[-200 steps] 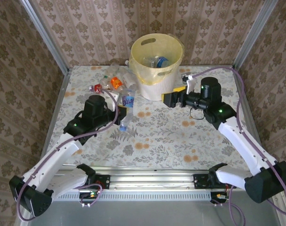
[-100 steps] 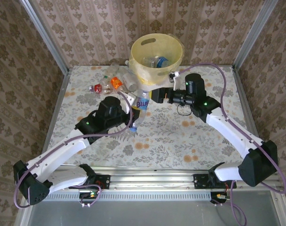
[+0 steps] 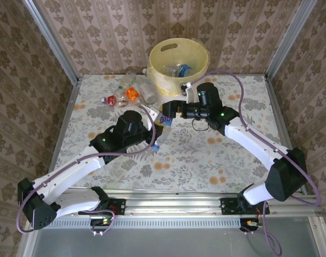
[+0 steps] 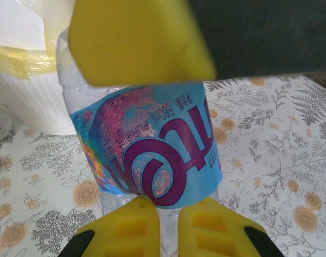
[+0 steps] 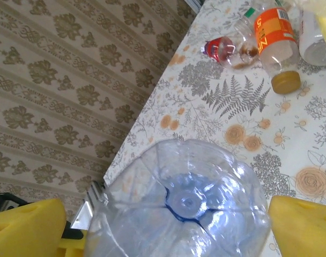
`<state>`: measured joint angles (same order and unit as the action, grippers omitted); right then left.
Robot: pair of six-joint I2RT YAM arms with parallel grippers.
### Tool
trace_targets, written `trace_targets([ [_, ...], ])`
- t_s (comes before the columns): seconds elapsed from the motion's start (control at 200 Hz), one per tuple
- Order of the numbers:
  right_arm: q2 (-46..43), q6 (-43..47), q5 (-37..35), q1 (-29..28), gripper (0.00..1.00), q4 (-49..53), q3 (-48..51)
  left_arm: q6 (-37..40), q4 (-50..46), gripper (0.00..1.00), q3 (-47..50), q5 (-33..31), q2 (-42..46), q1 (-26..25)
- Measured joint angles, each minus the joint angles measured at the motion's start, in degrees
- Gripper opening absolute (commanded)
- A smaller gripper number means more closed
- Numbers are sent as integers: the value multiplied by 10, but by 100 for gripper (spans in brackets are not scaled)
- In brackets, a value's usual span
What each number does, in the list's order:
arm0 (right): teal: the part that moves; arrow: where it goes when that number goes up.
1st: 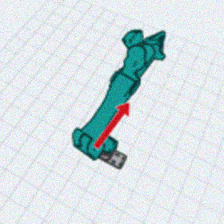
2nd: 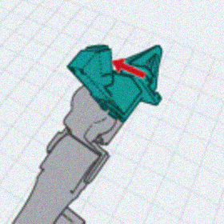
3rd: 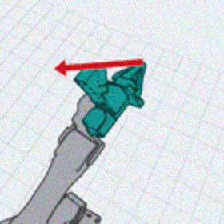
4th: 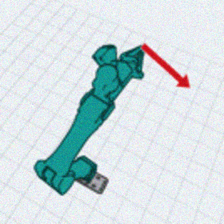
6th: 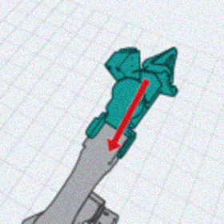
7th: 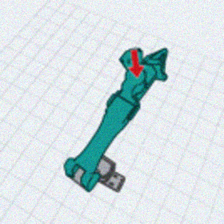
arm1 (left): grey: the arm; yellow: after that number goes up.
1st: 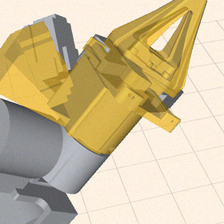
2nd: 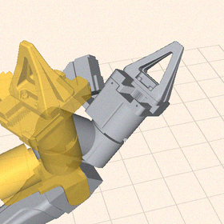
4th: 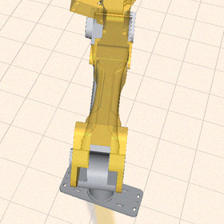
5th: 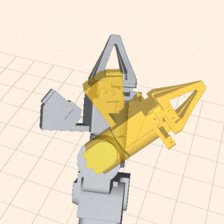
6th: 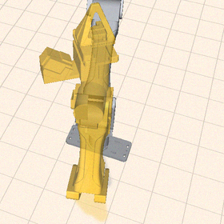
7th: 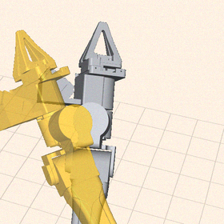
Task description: Throw the plastic bottles in the bin
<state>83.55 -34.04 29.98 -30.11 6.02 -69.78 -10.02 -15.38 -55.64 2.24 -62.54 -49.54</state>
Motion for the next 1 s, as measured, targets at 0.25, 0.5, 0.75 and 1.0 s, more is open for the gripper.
trace_targets([
  [0.25,10,-4,-13,-13,84,23,-14,4,6,8,0,-4,0,-6],
  [0.5,17,-2,-24,-14,64,49,-34,11,11,17,0,-8,0,-9],
  [0.75,17,13,-28,-14,53,70,-52,20,37,72,9,-3,17,-14],
  [1.0,-15,57,-69,-14,51,100,-58,12,47,100,50,1,94,-12],
])
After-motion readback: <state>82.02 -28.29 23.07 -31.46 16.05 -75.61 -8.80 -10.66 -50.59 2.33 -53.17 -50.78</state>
